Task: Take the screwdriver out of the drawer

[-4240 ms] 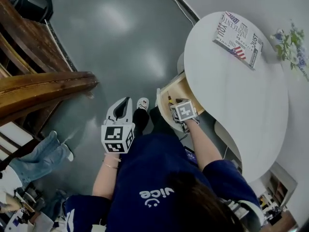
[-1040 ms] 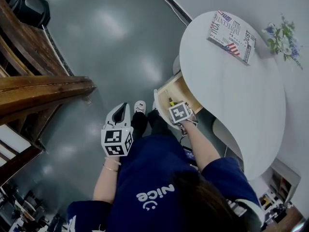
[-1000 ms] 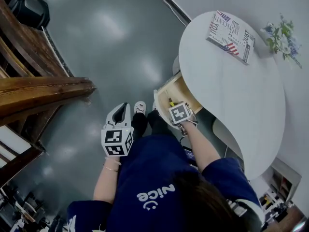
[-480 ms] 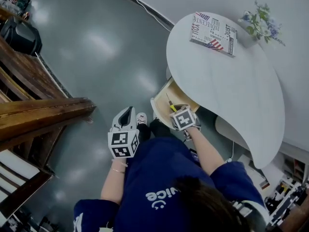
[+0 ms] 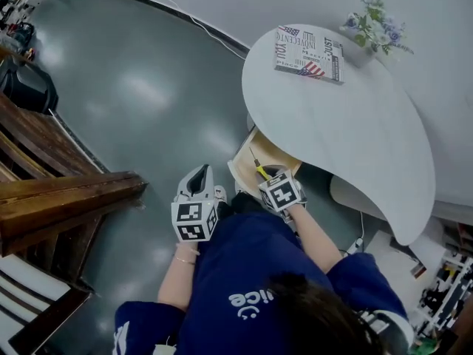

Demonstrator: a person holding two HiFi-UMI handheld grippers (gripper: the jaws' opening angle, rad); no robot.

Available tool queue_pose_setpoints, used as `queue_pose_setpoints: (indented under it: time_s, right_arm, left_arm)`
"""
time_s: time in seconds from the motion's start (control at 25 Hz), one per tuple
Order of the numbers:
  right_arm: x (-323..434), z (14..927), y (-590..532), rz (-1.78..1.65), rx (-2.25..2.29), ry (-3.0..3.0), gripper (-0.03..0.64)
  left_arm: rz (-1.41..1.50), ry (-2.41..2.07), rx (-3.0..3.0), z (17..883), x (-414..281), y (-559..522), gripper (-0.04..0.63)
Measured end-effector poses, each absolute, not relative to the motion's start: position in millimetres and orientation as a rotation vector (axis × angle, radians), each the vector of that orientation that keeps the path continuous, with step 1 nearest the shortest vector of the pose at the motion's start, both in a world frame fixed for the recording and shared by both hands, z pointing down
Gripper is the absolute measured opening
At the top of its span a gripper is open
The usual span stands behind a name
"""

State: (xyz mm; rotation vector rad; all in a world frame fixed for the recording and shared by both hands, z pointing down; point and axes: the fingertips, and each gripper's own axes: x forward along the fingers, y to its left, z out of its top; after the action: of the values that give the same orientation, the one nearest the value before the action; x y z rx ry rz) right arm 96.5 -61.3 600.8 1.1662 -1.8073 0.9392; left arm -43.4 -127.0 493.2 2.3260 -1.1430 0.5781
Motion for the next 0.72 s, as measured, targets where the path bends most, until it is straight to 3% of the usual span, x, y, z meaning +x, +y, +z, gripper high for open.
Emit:
queue_pose_setpoints:
  time_s: [0.72]
  right_arm:
    - [117, 513, -64, 0.945, 1.606, -1.891, 0.083]
  left_arm:
    - [0.553, -0.91, 2.543, 472, 6, -133, 0.005]
